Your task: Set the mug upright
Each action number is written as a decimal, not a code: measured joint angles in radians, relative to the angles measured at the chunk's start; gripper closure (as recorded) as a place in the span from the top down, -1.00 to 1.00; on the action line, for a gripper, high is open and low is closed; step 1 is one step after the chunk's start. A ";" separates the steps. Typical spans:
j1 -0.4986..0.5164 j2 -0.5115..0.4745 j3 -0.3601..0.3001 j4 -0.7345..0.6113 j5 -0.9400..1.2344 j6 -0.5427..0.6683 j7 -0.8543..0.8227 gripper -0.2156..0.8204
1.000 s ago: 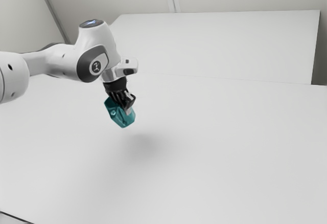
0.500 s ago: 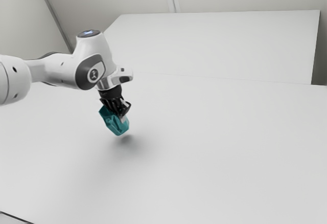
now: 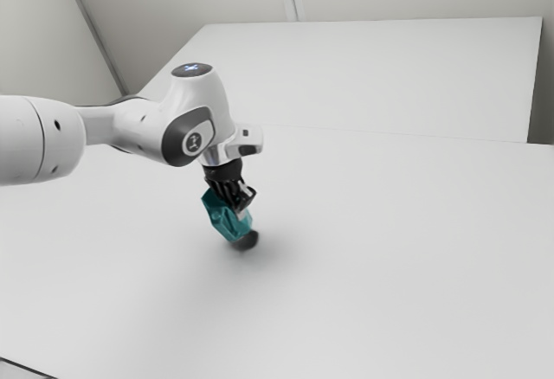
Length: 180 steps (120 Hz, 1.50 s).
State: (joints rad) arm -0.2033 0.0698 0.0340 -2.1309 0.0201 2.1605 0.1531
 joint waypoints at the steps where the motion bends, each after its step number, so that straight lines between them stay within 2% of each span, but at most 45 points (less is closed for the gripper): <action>1: 0.002 0.000 0.000 0.000 0.000 0.000 0.000 -0.93; 79: 0.013 0.038 0.001 -0.009 -0.001 0.010 -0.009 -0.93; 141: 0.017 0.037 0.003 -0.008 -0.012 0.007 0.005 -0.37; 180: 0.017 0.031 0.003 -0.008 -0.012 0.007 0.010 -0.15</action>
State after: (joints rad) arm -0.1865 0.1004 0.0368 -2.1385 0.0084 2.1670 0.1635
